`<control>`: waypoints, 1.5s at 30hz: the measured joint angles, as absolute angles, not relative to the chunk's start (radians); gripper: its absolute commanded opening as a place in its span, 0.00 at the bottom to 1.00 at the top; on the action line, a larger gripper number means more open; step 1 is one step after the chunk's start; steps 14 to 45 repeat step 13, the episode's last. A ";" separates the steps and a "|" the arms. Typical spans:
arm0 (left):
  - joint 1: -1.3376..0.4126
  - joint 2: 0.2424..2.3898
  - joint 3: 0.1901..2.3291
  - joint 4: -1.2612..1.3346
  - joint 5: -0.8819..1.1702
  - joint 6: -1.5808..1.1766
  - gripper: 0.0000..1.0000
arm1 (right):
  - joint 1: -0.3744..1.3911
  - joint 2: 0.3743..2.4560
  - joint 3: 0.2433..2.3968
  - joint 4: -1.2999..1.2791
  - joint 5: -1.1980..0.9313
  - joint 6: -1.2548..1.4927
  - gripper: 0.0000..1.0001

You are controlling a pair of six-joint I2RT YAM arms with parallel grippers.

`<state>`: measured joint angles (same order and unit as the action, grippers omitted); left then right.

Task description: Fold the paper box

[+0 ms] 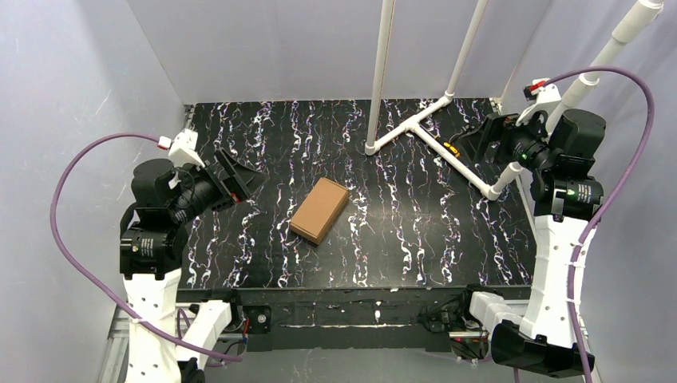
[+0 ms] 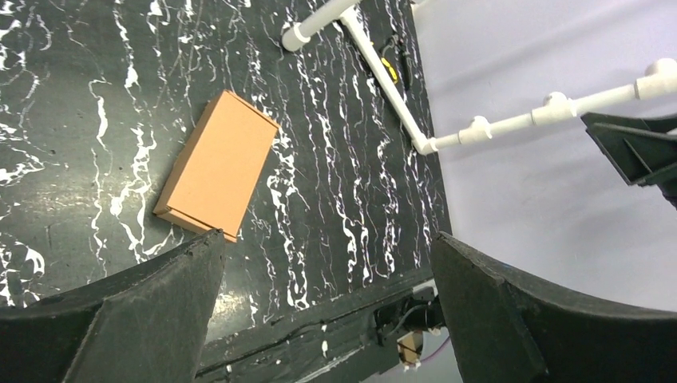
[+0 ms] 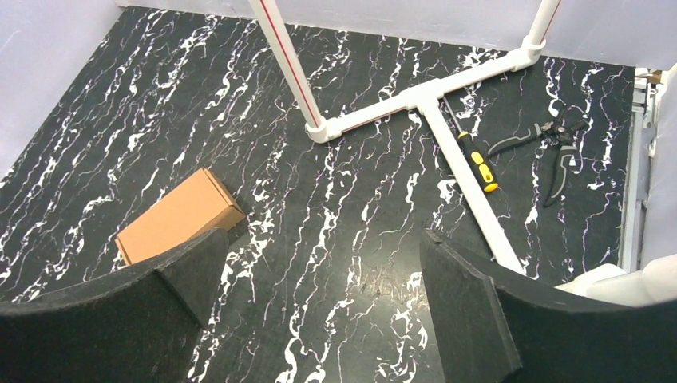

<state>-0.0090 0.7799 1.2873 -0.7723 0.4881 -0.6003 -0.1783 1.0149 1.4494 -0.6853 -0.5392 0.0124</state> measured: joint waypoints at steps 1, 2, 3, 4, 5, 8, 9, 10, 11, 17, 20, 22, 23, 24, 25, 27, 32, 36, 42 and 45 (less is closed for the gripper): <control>-0.009 0.780 1.288 -0.773 0.500 -0.598 0.98 | -0.180 1.013 1.448 -0.685 -0.543 0.014 0.98; -0.010 0.779 1.288 -0.775 0.510 -0.595 0.98 | -0.182 1.011 1.446 -0.685 -0.547 0.016 0.98; -0.010 0.777 1.288 -0.778 0.517 -0.593 0.98 | -0.183 1.010 1.443 -0.683 -0.550 0.017 0.98; -0.010 0.777 1.288 -0.783 0.520 -0.588 0.98 | -0.183 1.010 1.441 -0.684 -0.551 0.019 0.98; -0.010 0.776 1.288 -0.789 0.521 -0.583 0.98 | -0.184 1.011 1.441 -0.684 -0.551 0.020 0.98; -0.010 0.775 1.288 -0.804 0.521 -0.565 0.98 | -0.184 1.010 1.441 -0.682 -0.551 0.023 0.98; -0.010 0.775 1.288 -0.810 0.521 -0.558 0.98 | -0.184 1.009 1.441 -0.682 -0.551 0.023 0.98; -0.010 0.775 1.288 -0.816 0.521 -0.555 0.98 | -0.184 1.009 1.440 -0.681 -0.551 0.023 0.98; -0.011 0.775 1.288 -0.820 0.521 -0.551 0.98 | -0.184 1.009 1.436 -0.680 -0.551 0.023 0.98; -0.011 0.775 1.288 -0.825 0.521 -0.541 0.98 | -0.184 1.009 1.424 -0.680 -0.551 0.023 0.99; -0.011 0.775 1.288 -0.825 0.521 -0.541 0.98 | -0.184 1.009 1.424 -0.680 -0.551 0.023 0.99; -0.011 0.775 1.288 -0.825 0.521 -0.541 0.98 | -0.184 1.009 1.424 -0.680 -0.551 0.023 0.99; -0.011 0.775 1.288 -0.825 0.521 -0.541 0.98 | -0.184 1.009 1.424 -0.680 -0.551 0.023 0.99; -0.011 0.775 1.288 -0.825 0.521 -0.541 0.98 | -0.184 1.009 1.424 -0.680 -0.551 0.023 0.99; -0.011 0.775 1.288 -0.825 0.521 -0.541 0.98 | -0.184 1.009 1.424 -0.680 -0.551 0.023 0.99; -0.011 0.775 1.288 -0.825 0.521 -0.541 0.98 | -0.184 1.009 1.424 -0.680 -0.551 0.023 0.99; -0.011 0.775 1.288 -0.825 0.521 -0.541 0.98 | -0.184 1.009 1.424 -0.680 -0.551 0.023 0.99; -0.011 0.775 1.288 -0.825 0.521 -0.541 0.98 | -0.184 1.009 1.424 -0.680 -0.551 0.023 0.99; -0.011 0.775 1.288 -0.825 0.521 -0.541 0.98 | -0.184 1.009 1.424 -0.680 -0.551 0.023 0.99; -0.011 0.775 1.288 -0.825 0.521 -0.541 0.98 | -0.184 1.009 1.424 -0.680 -0.551 0.023 0.99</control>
